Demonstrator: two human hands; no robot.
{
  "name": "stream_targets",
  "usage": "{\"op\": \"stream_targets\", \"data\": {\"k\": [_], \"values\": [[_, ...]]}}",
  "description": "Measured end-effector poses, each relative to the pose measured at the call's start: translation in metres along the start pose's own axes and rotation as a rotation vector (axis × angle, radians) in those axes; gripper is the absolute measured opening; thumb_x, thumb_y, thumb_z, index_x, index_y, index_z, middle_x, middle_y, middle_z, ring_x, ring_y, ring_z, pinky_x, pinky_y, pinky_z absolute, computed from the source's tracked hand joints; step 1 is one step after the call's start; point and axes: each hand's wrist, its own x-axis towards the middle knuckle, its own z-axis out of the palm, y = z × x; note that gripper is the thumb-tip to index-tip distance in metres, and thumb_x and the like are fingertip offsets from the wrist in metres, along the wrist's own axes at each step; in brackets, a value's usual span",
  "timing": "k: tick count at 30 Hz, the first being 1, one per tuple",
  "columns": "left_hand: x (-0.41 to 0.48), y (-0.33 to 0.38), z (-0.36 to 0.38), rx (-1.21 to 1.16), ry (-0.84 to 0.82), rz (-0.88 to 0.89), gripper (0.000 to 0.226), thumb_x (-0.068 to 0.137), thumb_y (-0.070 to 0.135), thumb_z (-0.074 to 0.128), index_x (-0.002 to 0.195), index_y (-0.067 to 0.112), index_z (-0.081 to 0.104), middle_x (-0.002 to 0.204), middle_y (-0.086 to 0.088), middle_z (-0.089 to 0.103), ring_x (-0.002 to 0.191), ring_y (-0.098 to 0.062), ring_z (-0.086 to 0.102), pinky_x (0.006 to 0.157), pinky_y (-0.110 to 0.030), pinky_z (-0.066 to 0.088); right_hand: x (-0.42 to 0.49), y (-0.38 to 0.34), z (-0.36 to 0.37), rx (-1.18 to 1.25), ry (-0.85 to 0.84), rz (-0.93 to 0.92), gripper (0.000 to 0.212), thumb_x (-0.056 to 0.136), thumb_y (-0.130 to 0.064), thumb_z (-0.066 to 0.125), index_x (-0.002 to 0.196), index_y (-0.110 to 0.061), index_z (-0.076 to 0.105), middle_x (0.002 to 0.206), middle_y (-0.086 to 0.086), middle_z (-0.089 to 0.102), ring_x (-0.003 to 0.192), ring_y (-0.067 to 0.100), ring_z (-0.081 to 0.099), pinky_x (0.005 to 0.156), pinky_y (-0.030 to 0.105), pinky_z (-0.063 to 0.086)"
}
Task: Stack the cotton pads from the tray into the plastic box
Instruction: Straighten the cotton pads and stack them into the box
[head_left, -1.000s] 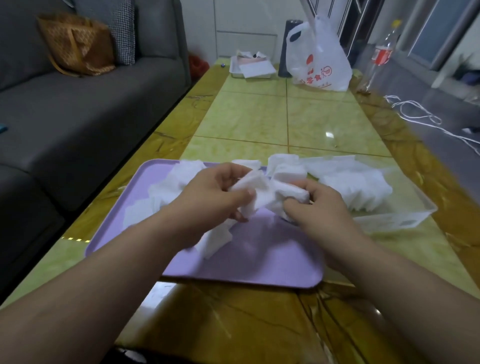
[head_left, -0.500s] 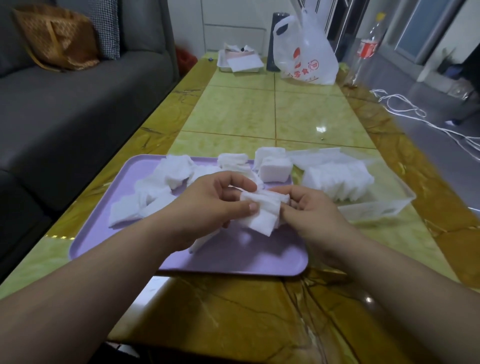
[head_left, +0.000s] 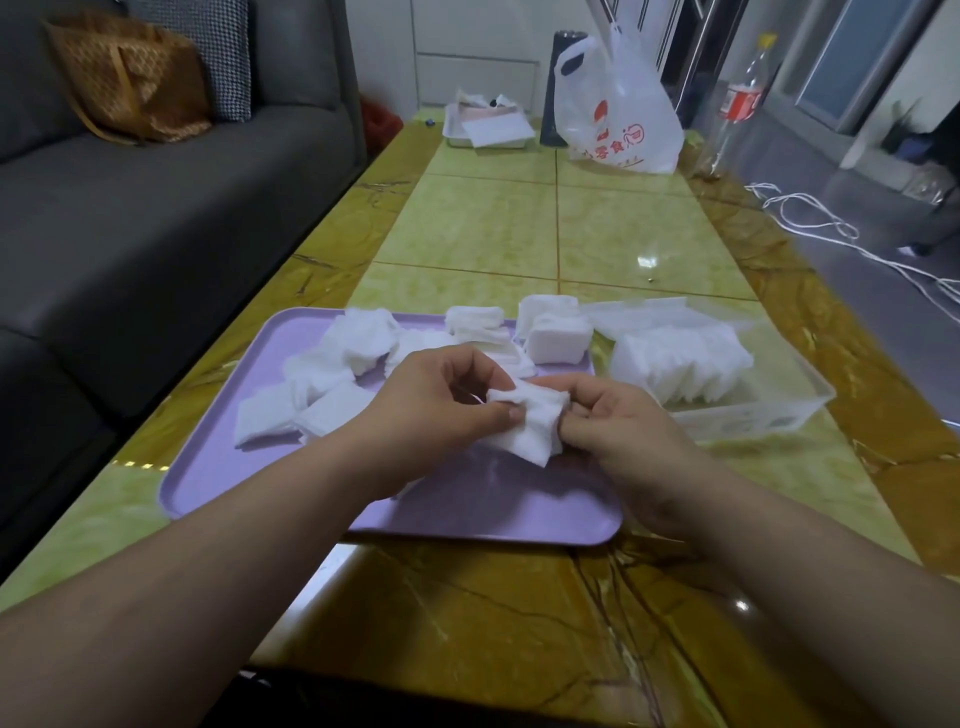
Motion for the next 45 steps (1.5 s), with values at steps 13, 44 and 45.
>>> {"op": "stream_targets", "data": {"k": [13,44,45], "values": [[0.003,-0.007,0.002,0.267,-0.071,0.057,0.018,0.079,0.029,0.085,0.093,0.026,0.075,0.067,0.005,0.066,0.054,-0.003,0.053,0.051,-0.019,0.040,-0.005,0.001,-0.001,-0.541,0.141,-0.140,0.037,0.089,0.005,0.060,0.106,-0.027,0.070,0.098,-0.003,0.075,0.090,0.008,0.069,0.079,0.018,0.054],[0.006,-0.009,0.011,0.468,-0.087,0.057,0.025,0.074,0.036,0.083,0.091,0.029,0.066,0.065,0.008,0.066,0.057,-0.002,0.058,0.055,-0.022,0.043,-0.011,0.020,0.029,-0.585,0.217,-0.004,0.077,0.097,-0.003,0.047,0.164,-0.022,0.014,0.135,-0.004,0.049,0.107,0.008,0.044,0.060,0.005,0.037],[0.006,-0.008,0.010,0.475,-0.097,0.062,0.023,0.075,0.034,0.082,0.090,0.029,0.066,0.065,0.008,0.066,0.056,-0.001,0.058,0.055,-0.022,0.042,-0.011,0.020,0.029,-0.580,0.209,-0.008,0.078,0.096,-0.002,0.047,0.164,-0.022,0.013,0.133,-0.006,0.048,0.107,0.007,0.044,0.061,0.002,0.037]]}}
